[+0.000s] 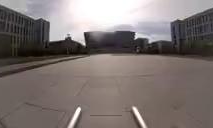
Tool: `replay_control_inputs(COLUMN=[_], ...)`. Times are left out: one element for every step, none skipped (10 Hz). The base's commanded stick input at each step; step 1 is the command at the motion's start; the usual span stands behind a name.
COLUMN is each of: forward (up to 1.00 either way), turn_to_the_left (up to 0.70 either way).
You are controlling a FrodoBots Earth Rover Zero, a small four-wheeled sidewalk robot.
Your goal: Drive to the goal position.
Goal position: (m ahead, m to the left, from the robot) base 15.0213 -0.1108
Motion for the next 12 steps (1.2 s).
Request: replay_control_inputs(forward=[1.0,1.0,1.0,1.0,1.0,1.0,1.0,1.0,1.0,1.0,1.0,1.0], turn_to_the_left=[0.0,0.0,0.0,0.0,0.0,0.0,0.0,0.0,0.0,0.0,0.0,0.0])
